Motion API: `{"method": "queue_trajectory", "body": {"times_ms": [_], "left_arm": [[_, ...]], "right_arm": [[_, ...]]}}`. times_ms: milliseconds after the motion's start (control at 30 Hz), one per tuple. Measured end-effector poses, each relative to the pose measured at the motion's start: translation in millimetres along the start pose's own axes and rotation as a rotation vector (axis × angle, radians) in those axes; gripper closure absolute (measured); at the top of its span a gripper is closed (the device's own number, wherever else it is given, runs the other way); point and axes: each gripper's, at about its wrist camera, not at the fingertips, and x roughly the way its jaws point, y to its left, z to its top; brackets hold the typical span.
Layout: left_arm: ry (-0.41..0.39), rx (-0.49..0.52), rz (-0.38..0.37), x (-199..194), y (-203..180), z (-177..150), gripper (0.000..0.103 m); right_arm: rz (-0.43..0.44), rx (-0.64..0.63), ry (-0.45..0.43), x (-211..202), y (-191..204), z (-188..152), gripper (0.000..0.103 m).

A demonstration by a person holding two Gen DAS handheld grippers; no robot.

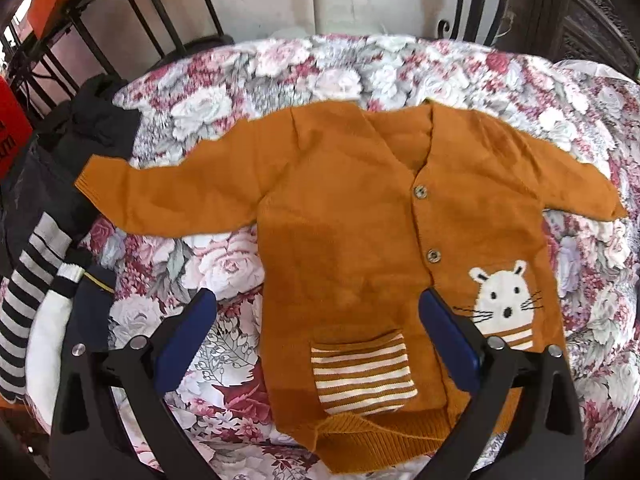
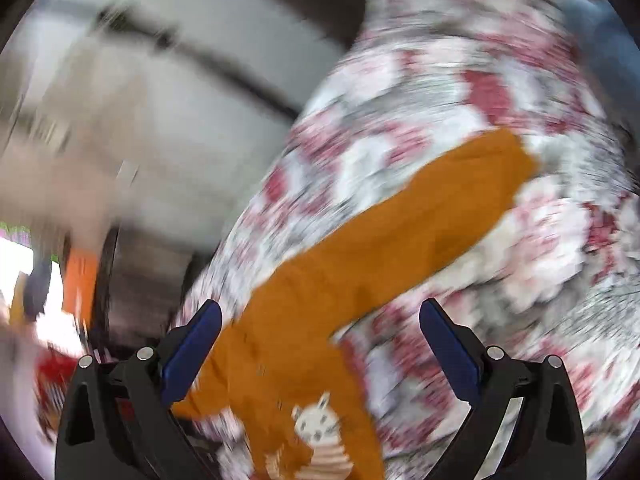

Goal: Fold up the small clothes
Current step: 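Grasp the cuff of the cardigan sleeve with the right tool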

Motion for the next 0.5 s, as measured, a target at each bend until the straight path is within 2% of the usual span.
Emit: {"method": "queue_trajectory", "body": {"times_ms": [67, 133, 200, 500], "left_arm": [[0.025, 0.003, 0.007, 9, -3, -1, 0.005], [0.049, 0.019, 0.019, 18, -9, -3, 0.005], [0.060, 0.042, 0.036, 23, -15, -5, 0.005], [0.067, 0.112, 0.066, 23, -30, -10, 0.005]], "right_arm": [[0.005, 0.152, -0.031, -1, -36, 16, 0.018], [0.028, 0.247, -0.020, 5, -57, 26, 0.038], [0.027, 0.289, -0.015, 12, -72, 35, 0.041], [-0.202, 0.248, -0.073, 40, -99, 54, 0.042]]}}
